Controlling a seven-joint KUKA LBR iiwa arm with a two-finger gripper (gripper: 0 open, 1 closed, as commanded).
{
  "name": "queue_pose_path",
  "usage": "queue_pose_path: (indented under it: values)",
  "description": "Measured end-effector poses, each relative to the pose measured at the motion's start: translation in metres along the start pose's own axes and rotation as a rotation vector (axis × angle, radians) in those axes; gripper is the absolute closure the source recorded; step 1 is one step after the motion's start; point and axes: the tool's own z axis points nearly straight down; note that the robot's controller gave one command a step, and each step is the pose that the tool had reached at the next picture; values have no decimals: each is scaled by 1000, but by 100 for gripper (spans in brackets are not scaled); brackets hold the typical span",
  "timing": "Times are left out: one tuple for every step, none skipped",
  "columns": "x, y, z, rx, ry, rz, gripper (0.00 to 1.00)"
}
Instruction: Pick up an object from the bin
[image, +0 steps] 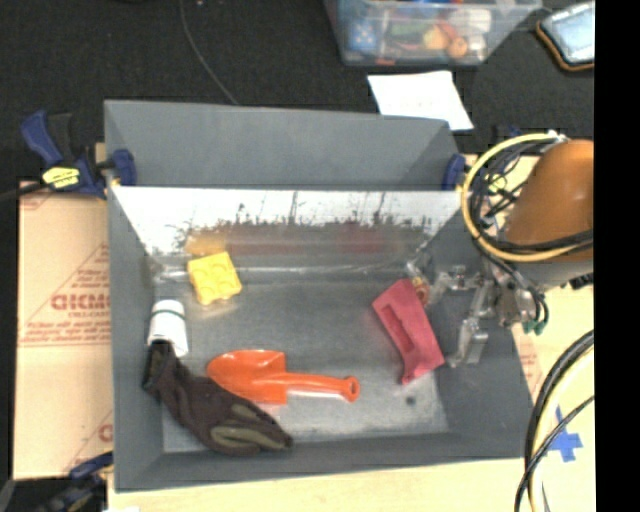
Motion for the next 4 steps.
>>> queue_pose_path:
  values:
    - [45, 113, 91, -1, -1, 213, 0]
    - [70, 134, 24, 4, -12, 46, 0]
    - [50, 214, 73, -5, 5, 293, 0]
    - [33, 205, 102, 4, -12, 238, 0]
